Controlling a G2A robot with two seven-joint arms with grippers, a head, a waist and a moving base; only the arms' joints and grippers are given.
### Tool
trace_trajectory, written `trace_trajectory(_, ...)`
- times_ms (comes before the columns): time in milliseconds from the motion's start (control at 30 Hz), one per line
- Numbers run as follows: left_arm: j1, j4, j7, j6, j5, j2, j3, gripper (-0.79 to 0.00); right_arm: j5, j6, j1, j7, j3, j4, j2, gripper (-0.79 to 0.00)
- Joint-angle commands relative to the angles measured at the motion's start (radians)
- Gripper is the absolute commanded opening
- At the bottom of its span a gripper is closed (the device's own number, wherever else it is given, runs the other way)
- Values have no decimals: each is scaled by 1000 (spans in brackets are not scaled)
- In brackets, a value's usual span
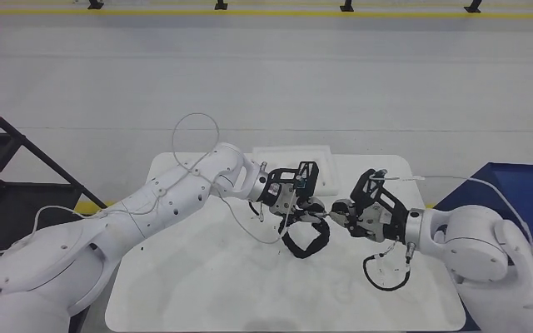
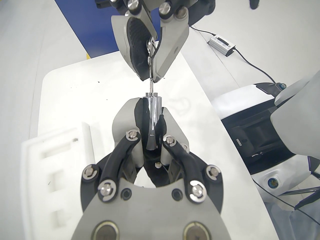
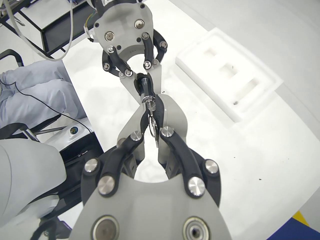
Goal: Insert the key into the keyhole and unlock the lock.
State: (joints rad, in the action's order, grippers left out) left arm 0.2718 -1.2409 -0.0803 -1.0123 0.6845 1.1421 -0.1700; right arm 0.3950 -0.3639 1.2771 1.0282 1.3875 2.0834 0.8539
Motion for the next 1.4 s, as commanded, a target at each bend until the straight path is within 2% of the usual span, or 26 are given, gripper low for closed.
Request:
trace_trajectory(0,-3,3,6,0,8,2,0,-785,-9,26,-3,8,-5,1,0,-785)
trace_trajectory(67,-5,7,12,0,15,3,0,-785,-16,50,-7,10,-9,4,1,-785)
trace_trajectory(133,-4,11,18,0,20,5,0,-785,-14,59,-12,10,-14,9,1,-428)
trace_trajectory(167,-4,14,20,0,23,5,0,-785,-12,62,-14,10,-16,9,1,-179)
trace_trajectory(200,-3,19,21,0,26,6,0,-785,-11,64,-16,9,-17,9,1,0)
trace_trajectory(467,12,40,-11,0,36,-2,0,-785,-11,56,-19,7,2,-1,-2,0)
trace_trajectory(867,90,75,-221,0,-13,-25,-1,-785,-31,-33,-14,-22,-24,-50,-3,0)
trace_trajectory(1067,141,90,-285,73,15,-27,-6,-785,-17,-55,-15,-51,-50,-75,-1,0)
trace_trajectory(1267,186,99,-252,147,103,-20,-24,-785,4,-84,-1,-86,-68,-101,0,0)
trace_trajectory(1300,192,103,-245,157,121,-19,-27,-650,8,-91,2,-91,-69,-105,0,0)
trace_trajectory(1333,198,107,-237,165,138,-17,-30,-376,9,-95,5,-97,-69,-110,0,0)
trace_trajectory(1367,205,113,-225,172,147,-15,-34,0,12,-101,7,-102,-69,-114,-1,0)
